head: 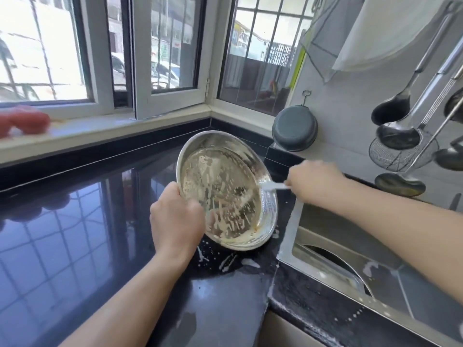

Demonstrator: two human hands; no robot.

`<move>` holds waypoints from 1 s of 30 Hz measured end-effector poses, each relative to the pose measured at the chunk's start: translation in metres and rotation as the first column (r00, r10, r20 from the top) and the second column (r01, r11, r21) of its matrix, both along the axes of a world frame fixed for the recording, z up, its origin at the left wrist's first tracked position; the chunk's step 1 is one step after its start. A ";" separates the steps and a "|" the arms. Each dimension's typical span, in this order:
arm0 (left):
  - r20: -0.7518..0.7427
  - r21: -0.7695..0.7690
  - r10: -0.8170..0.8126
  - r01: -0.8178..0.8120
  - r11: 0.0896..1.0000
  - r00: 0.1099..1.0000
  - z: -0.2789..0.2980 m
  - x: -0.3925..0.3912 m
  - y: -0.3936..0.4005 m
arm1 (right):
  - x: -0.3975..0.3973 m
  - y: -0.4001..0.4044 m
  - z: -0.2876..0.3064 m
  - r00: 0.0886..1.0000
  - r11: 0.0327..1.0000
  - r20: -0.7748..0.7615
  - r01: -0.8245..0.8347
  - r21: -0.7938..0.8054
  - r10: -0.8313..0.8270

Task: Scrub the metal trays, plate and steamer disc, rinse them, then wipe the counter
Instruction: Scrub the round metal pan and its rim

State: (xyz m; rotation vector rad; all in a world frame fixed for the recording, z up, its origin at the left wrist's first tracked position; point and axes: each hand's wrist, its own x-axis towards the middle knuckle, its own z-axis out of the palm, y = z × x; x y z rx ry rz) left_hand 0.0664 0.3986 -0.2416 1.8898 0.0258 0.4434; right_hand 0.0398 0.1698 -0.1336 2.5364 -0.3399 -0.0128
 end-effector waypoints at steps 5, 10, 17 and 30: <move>-0.065 -0.006 0.000 0.000 1.000 0.998 0.000 0.004 0.006 | 0.014 -0.015 0.005 0.987 0.981 0.083 -0.123 -0.152 0.137; -0.103 -0.007 0.012 -0.013 1.000 0.995 -0.002 0.007 0.007 | -0.015 -0.036 0.002 0.982 0.982 0.157 -0.126 0.139 0.104; -0.123 -0.013 0.011 -0.013 1.000 0.992 -0.002 0.009 0.008 | -0.053 -0.018 -0.007 0.997 0.915 -0.070 0.006 0.404 0.024; -0.260 0.001 -0.041 0.043 0.999 0.965 -0.017 0.025 0.011 | -0.025 0.008 -0.010 0.938 0.985 -0.345 0.094 0.143 -0.040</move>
